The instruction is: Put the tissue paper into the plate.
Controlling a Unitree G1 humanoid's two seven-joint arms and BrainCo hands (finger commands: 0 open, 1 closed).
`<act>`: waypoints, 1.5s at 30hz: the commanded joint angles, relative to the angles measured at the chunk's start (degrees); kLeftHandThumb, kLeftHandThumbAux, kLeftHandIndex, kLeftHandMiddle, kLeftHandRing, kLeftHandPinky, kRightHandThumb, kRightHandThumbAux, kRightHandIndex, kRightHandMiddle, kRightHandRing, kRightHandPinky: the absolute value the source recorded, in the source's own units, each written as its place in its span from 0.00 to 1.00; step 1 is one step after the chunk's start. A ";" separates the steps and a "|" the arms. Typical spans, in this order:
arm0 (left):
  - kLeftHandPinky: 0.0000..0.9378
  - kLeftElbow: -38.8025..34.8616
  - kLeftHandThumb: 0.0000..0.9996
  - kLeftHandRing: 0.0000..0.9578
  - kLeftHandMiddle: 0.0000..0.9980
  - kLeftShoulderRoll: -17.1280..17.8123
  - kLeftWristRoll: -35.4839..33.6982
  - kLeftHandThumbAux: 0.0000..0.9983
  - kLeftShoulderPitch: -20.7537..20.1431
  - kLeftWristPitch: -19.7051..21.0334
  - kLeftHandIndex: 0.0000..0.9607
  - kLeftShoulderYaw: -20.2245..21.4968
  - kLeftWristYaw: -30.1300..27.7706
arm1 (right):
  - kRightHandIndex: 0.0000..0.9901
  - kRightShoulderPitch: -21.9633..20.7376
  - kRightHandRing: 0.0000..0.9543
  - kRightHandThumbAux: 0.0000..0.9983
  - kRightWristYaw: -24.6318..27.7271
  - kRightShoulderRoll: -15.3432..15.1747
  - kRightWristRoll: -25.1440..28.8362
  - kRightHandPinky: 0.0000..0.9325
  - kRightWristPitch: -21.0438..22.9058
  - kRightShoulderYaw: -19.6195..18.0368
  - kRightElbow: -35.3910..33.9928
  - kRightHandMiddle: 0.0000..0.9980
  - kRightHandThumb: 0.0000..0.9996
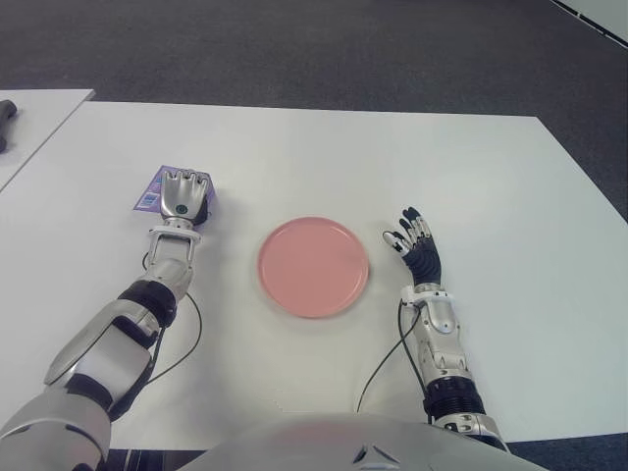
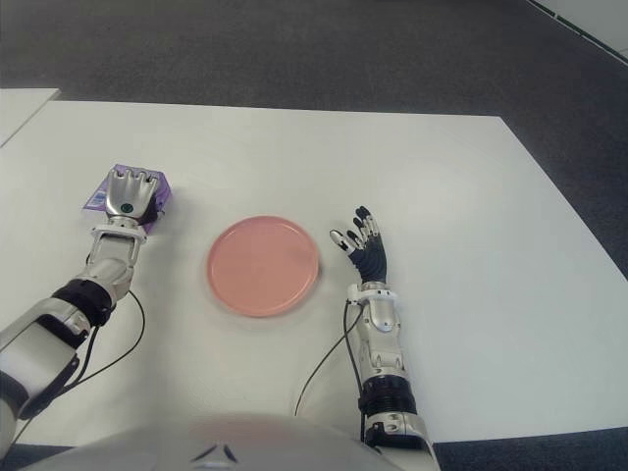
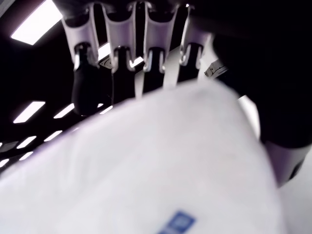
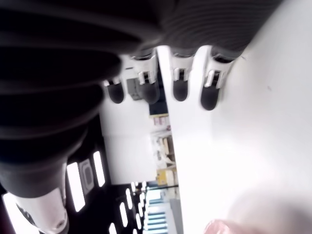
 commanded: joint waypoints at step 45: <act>0.74 -11.30 0.96 0.43 0.54 1.14 -4.45 0.65 2.23 -3.37 0.48 6.50 -4.95 | 0.03 5.97 0.00 0.77 0.01 -0.07 3.18 0.01 14.32 -1.46 -17.46 0.01 0.08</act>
